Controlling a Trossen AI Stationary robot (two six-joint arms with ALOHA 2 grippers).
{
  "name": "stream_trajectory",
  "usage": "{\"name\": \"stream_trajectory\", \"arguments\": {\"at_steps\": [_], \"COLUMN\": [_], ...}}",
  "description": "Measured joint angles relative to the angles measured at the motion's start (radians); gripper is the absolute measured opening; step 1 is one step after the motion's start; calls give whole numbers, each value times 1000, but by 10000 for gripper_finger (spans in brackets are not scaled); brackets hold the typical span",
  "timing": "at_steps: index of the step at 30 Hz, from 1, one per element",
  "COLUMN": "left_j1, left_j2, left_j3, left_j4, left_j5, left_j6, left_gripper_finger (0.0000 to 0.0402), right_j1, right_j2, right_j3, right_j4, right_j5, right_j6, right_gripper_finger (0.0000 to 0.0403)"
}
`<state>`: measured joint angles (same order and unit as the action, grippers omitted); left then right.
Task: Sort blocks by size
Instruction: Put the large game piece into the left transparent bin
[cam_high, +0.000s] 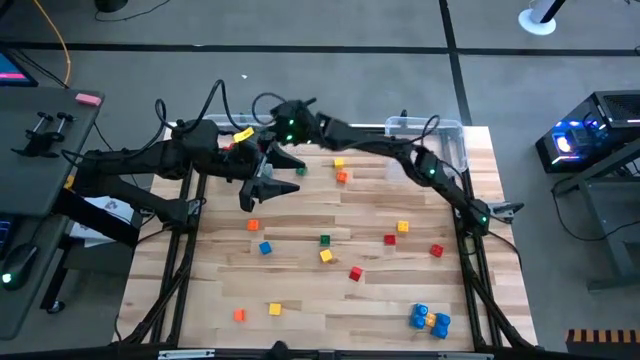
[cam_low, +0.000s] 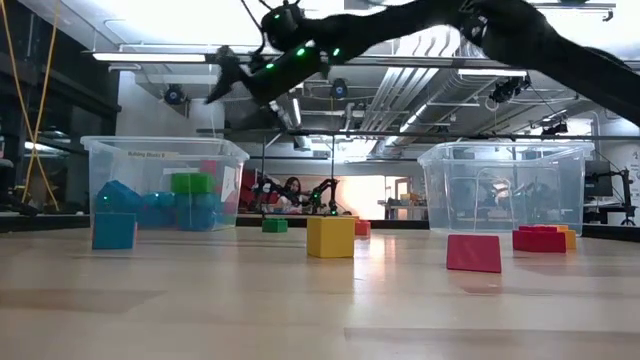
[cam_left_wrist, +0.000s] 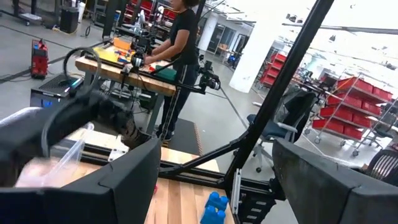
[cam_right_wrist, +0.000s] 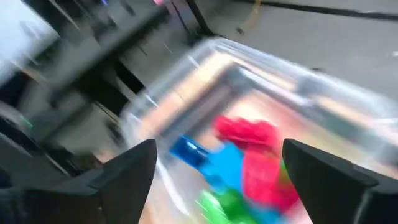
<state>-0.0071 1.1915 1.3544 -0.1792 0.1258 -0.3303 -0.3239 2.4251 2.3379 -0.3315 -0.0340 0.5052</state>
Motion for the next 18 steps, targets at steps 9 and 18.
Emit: {"name": "stream_trajectory", "arguments": {"at_steps": [9, 18], "left_j1": [-13, -32], "left_j2": [0, -1], "left_j3": [0, 0], "left_j4": [-13, 15], "left_j5": [18, 18], "left_j6": [38, 66], "left_gripper_finger": [296, 296], "right_j1": [-8, 277], "right_j2": [-185, -496], "right_j3": [-2, -573], "right_j4": [-694, -775], "right_j5": [26, -39], "right_j6": [-413, -362], "right_gripper_finger": [327, 316]}}
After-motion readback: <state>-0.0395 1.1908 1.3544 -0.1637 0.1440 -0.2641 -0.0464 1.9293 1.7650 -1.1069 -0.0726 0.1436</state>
